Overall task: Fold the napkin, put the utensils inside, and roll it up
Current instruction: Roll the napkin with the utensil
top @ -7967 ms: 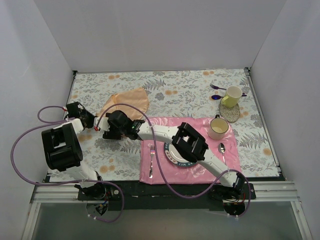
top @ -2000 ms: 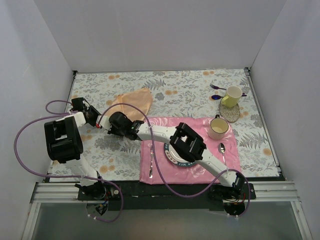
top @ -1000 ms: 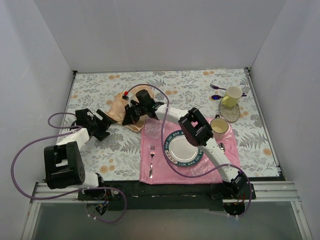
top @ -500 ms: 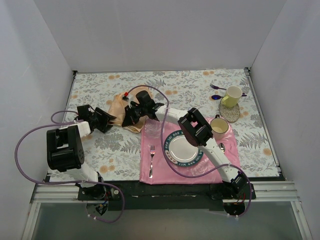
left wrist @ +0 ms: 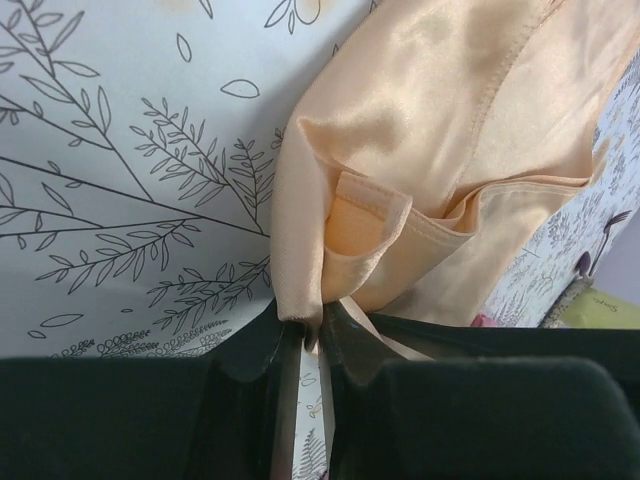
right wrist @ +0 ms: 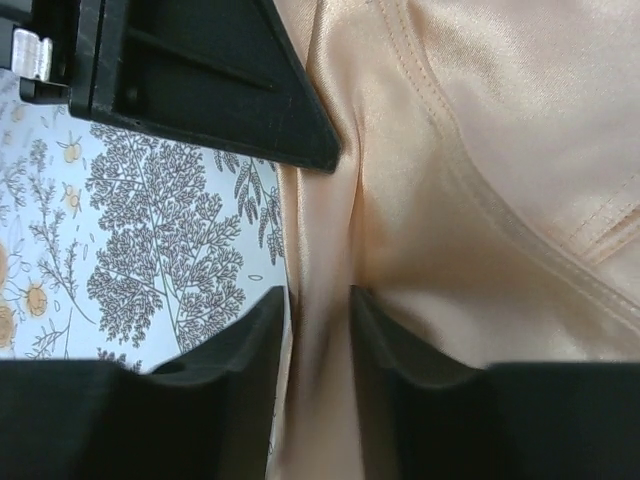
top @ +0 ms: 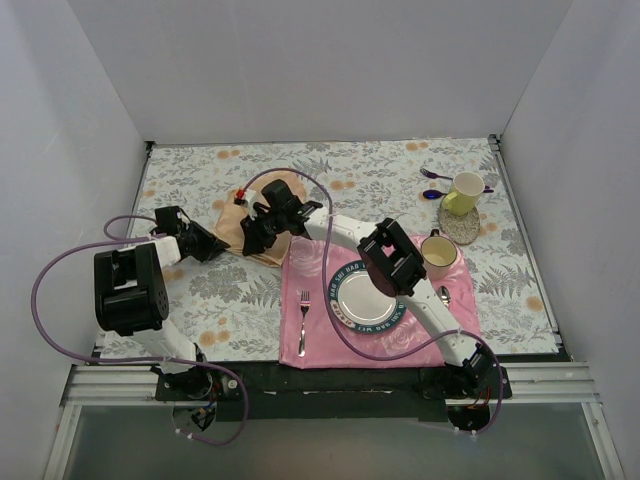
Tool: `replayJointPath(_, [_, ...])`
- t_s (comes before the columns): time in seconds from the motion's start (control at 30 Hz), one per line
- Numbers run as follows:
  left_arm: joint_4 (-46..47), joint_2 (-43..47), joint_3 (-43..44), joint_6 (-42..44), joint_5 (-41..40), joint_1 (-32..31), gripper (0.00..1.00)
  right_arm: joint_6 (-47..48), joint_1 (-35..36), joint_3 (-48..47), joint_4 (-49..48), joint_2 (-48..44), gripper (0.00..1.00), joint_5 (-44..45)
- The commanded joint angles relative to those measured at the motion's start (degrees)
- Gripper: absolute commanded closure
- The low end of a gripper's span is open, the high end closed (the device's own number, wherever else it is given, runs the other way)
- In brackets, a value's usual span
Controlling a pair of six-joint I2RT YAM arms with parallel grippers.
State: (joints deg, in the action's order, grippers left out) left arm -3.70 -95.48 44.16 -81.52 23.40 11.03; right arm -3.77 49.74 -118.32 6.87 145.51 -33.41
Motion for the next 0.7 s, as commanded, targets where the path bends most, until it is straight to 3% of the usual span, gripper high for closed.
replayJointPath(0.0, [-2.2, -0.4, 2.9, 2.6, 1.5, 0.1, 0.91, 10.1, 2.0, -3.8, 9.2, -5.5, 0.53, 8.4])
replayJointPath(0.27, [-3.8, -1.5, 4.4, 3.0, 3.5, 0.8, 0.97, 18.5, 6.7, 1.8, 9.3, -10.0, 0.38, 22.9])
replayJointPath(0.67, [-4.7, -2.8, 5.4, 3.5, 5.3, 2.7, 0.98, 28.0, 12.0, 4.9, 7.1, -9.5, 0.37, 37.7])
